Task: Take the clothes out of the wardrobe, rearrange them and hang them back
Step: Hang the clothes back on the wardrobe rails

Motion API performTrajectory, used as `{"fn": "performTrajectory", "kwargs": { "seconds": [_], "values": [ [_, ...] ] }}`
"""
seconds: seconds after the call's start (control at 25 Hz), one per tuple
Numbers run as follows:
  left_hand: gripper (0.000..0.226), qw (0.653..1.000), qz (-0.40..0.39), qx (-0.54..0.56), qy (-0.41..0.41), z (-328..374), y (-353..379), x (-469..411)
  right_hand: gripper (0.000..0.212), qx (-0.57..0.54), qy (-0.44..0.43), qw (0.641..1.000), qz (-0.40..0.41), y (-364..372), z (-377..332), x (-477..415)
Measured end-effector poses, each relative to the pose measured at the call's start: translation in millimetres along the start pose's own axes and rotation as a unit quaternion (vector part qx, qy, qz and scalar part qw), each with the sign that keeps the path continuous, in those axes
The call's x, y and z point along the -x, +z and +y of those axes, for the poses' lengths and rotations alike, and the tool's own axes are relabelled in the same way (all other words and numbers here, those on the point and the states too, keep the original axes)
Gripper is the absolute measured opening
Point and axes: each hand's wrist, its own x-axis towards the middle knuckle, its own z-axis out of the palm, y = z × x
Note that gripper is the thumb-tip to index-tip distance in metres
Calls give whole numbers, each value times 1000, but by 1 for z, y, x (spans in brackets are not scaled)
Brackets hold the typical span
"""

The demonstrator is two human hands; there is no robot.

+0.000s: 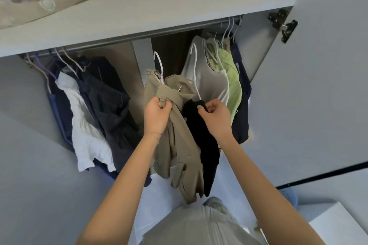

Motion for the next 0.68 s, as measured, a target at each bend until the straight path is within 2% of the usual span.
{"fn": "performTrajectory", "kwargs": {
  "seconds": [0.36, 0.68],
  "values": [
    [43, 1000, -7, -22, 13, -23, 39, -85, 20, 31, -34, 998, 31, 21, 11, -128],
    [41, 1000, 19, -4, 8, -23, 73, -127, 18, 5, -85, 995, 61, 20, 29, -164]
  ]
}}
